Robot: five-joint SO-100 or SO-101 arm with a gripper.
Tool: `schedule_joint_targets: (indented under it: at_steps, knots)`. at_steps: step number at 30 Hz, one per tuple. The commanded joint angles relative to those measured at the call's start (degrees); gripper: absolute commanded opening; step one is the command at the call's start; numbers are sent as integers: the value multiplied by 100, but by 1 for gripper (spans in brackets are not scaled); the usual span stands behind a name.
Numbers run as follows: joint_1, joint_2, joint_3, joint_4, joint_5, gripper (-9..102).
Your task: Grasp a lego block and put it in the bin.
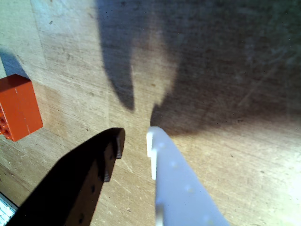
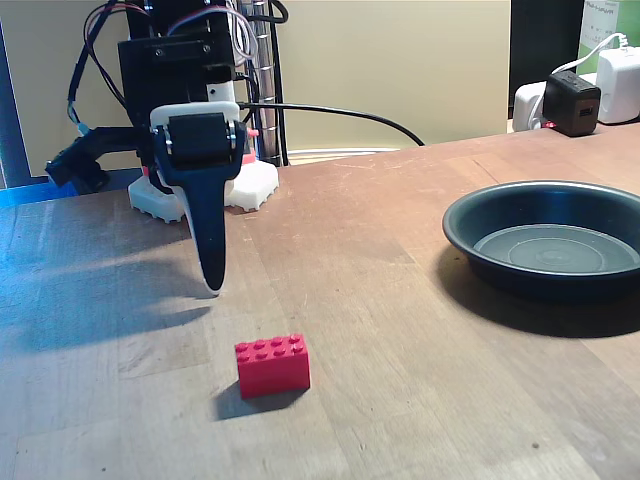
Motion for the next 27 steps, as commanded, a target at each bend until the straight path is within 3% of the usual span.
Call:
schedule_joint_targets:
  at_steps: [1, 13, 23, 27]
  knots:
    - [-26, 9, 299, 18, -44, 0]
    - [-26, -70, -264, 53, -44, 0]
    - [-26, -88, -1705, 1424, -44, 0]
    - [-70, -79, -1758, 1494, -105, 0]
